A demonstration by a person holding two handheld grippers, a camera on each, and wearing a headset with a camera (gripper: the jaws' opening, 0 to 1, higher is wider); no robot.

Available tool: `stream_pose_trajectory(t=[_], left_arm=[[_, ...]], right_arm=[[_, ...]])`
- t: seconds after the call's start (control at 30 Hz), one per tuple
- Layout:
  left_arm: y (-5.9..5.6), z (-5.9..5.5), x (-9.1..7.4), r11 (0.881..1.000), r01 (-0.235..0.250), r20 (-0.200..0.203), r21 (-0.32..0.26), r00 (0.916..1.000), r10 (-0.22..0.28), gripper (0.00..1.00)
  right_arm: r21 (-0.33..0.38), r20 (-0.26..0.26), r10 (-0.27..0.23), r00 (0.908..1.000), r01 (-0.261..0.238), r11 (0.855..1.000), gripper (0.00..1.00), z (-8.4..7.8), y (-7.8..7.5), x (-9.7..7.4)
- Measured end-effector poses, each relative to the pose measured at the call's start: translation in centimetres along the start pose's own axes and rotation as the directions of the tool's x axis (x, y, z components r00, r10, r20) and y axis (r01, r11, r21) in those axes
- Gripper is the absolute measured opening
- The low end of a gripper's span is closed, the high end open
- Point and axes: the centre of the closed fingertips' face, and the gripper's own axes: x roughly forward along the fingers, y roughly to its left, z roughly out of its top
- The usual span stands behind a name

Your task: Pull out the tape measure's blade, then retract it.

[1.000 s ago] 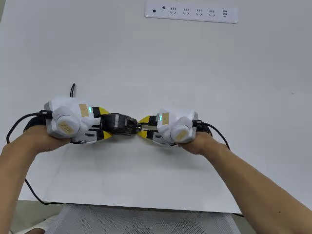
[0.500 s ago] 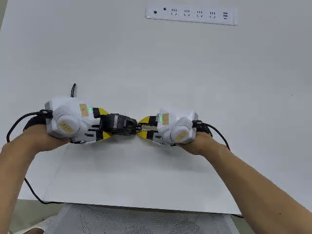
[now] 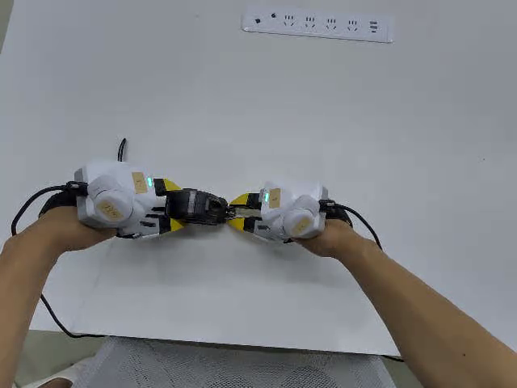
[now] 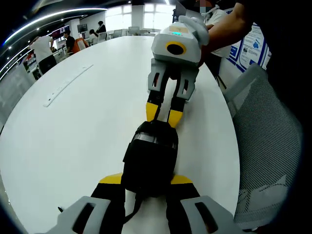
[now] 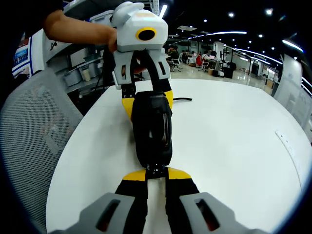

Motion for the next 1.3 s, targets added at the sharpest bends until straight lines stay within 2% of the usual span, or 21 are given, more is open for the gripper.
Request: stream_pose_trajectory(t=[1.3], left_arm=[[0.0,-0.1,0.3,1.0,0.01,0.006,-0.012,0.9999,-0.009,0.29]], right_arm=[[-0.013,-0.008,0.012,0.9999,-0.012,1.0,0.11,-1.6,0.0,-1.8]])
